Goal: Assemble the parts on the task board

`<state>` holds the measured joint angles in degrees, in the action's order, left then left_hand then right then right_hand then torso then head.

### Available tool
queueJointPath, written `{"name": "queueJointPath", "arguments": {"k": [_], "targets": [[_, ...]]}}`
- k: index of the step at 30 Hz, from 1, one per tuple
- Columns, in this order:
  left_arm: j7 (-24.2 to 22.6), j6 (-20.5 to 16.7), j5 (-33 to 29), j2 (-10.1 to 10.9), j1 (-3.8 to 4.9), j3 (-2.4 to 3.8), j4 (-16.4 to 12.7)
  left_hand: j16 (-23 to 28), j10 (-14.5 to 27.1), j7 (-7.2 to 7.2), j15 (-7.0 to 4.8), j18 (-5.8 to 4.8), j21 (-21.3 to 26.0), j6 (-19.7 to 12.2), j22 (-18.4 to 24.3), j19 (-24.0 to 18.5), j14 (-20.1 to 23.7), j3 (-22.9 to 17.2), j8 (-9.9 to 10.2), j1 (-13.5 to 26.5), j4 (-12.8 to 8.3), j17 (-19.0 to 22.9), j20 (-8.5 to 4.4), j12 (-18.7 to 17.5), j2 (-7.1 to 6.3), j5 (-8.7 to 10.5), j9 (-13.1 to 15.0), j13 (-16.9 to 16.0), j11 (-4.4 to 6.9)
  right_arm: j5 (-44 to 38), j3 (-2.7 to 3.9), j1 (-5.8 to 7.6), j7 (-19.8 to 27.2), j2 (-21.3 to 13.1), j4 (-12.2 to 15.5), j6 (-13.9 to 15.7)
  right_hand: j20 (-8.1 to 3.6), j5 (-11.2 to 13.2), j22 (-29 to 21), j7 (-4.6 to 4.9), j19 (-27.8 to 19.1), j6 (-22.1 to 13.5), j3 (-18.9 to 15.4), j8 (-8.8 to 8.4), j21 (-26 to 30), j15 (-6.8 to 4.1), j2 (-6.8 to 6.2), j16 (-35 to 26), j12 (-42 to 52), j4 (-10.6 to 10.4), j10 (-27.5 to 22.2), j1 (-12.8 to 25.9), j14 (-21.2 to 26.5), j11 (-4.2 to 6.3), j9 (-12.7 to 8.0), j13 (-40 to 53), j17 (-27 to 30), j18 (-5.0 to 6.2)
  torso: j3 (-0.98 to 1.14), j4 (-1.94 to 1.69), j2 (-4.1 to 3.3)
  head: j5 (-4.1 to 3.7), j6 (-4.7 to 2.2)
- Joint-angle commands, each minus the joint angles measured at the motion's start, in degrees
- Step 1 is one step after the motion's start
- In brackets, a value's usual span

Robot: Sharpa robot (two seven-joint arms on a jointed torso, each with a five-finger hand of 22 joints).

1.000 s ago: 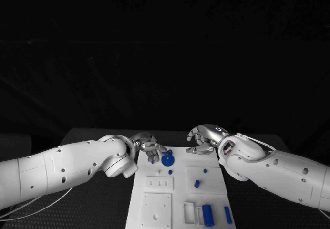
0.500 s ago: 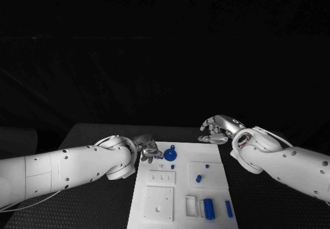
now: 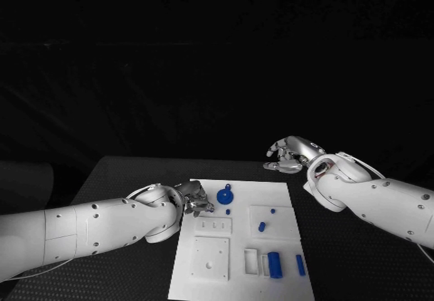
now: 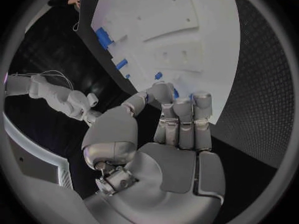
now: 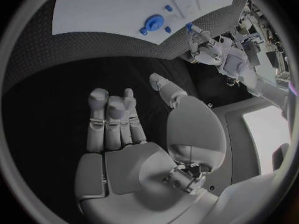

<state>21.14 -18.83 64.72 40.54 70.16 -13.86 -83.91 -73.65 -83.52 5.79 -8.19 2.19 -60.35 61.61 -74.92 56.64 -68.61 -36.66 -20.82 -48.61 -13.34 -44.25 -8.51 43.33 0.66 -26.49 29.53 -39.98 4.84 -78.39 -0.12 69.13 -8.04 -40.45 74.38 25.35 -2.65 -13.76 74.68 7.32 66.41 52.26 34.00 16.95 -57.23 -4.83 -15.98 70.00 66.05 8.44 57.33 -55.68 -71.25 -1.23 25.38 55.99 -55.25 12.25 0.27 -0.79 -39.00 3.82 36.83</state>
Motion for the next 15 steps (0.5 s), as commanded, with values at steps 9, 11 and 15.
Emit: {"name": "queueJointPath", "arguments": {"k": [9,11,15], "targets": [[0.67,-1.35,2.17,-1.02,-2.65,0.03,0.25,-1.46,0.96,-5.62,-3.64,1.27,-1.09,8.01,-1.23,0.63,-2.23,-0.15,-0.49,0.37,-0.74,0.59,-7.15,1.56,0.35,-1.44,7.46,-0.71,1.26,1.11,0.03,0.20,0.94,0.87,-1.13,-0.24,-0.20,-1.37,0.17,0.26,-0.01,0.30,-0.15,0.17,0.42,-0.30,0.22,-0.32,0.37,-0.55,-0.26,-0.17,0.24,0.10,0.12,-0.25,0.07,2.75,-0.04,-0.03,0.03,-0.15,0.94],[0.64,-1.28,2.20,-1.18,-2.81,0.03,0.28,-1.85,0.94,-5.72,-3.73,1.32,-1.31,8.21,-1.22,0.70,-2.31,-0.11,-0.59,0.53,-0.76,0.72,-7.18,1.98,0.44,-1.51,7.60,-0.89,1.35,1.13,0.03,0.22,0.94,0.93,-1.12,-0.28,-0.20,-1.51,0.18,0.25,-0.01,0.31,-0.19,0.17,0.42,-0.31,0.24,-0.31,0.40,-0.61,-0.27,-0.12,0.23,0.10,0.12,-0.28,0.07,2.75,-0.03,-0.05,0.05,-0.19,1.17],[0.64,-0.75,2.33,-1.49,-3.10,0.03,0.59,-2.19,0.97,-5.79,-3.80,1.37,-1.51,8.35,-1.21,0.75,-2.36,-0.12,-0.67,0.63,-0.78,0.85,-7.21,2.34,0.49,-1.52,7.73,-1.03,1.42,1.14,0.03,0.24,0.94,1.15,-1.20,-0.43,-0.20,-2.24,0.23,0.25,-0.04,0.31,-0.28,0.17,0.47,-0.31,0.28,-0.31,0.47,-0.75,-0.33,-0.07,0.25,0.10,0.13,-0.39,0.06,2.75,-0.03,-0.06,0.06,-0.21,1.25]]}}
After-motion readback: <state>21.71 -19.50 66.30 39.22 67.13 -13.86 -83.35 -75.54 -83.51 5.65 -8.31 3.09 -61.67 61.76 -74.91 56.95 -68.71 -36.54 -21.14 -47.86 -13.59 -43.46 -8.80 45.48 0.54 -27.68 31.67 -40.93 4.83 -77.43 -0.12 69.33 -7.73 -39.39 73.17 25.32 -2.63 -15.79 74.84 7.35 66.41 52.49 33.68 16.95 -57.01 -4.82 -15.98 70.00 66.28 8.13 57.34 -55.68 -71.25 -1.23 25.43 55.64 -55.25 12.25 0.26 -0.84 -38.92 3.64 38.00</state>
